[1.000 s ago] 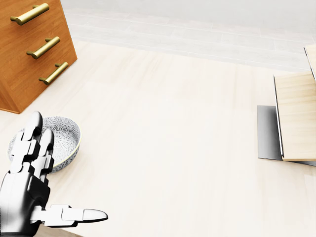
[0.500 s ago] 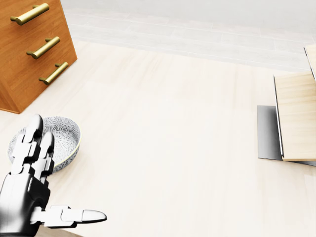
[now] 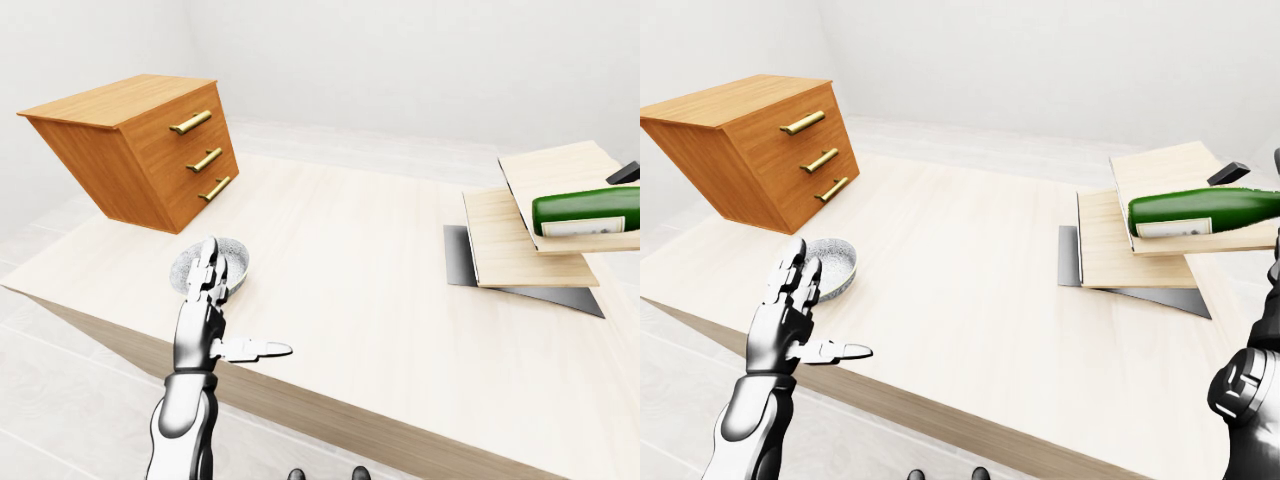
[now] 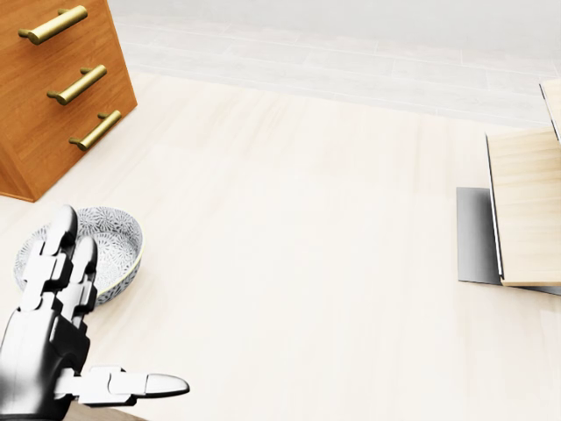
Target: Put the wine bottle on the wine rack.
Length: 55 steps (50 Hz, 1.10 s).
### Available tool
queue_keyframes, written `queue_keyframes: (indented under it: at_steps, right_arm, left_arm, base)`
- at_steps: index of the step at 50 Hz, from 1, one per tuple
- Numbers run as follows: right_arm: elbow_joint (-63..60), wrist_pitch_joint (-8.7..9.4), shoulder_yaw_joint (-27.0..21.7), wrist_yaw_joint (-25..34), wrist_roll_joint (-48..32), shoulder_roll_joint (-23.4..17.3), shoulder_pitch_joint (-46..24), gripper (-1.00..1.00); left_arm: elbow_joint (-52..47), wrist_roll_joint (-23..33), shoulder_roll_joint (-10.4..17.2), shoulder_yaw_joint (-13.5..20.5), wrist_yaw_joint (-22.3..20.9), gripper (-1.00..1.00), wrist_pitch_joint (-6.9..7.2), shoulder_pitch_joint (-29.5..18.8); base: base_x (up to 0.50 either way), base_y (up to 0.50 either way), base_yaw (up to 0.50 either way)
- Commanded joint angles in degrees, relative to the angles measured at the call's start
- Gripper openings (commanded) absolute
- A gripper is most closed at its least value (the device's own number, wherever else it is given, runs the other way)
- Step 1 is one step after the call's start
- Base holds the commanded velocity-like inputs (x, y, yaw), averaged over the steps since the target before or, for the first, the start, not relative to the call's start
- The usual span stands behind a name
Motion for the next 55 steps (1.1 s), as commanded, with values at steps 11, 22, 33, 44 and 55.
queue_keyframes:
  at_steps: [11, 22, 33, 44, 55]
  right_arm:
    - [0.33, 0.00, -2.04, 1.37, -0.82, -2.04, 9.50, 1.00]
    - [-2.73, 0.00, -3.62, 1.51, 0.99, -3.91, 13.04, 1.00]
    - [-5.09, 0.00, -4.53, 0.96, 2.11, -5.15, 15.07, 1.00]
    - [-7.67, 0.00, -5.19, 0.91, 2.81, -7.04, 15.63, 1.00]
    - [-16.90, 0.00, -10.60, 0.25, 6.17, -10.20, 23.32, 1.00]
  left_arm:
    - [0.75, -0.40, -0.01, 0.24, -0.35, 1.00, 0.00, 0.57]
    - [1.33, -0.72, 0.00, 0.60, -0.72, 1.00, 0.00, 0.66]
    - [1.04, -0.62, -0.10, 0.43, -0.70, 1.00, 0.00, 0.65]
    - [1.42, -0.88, -0.04, 0.61, -0.76, 1.00, 0.00, 0.31]
    - [1.04, -1.13, -0.02, 0.47, -0.96, 1.00, 0.00, 0.35]
  base:
    - [0.00, 0.00, 0.00]
    - [0.00, 0.00, 0.00]
    - [0.00, 0.00, 0.00]
    - [0.00, 0.00, 0.00]
    - [0.00, 0.00, 0.00]
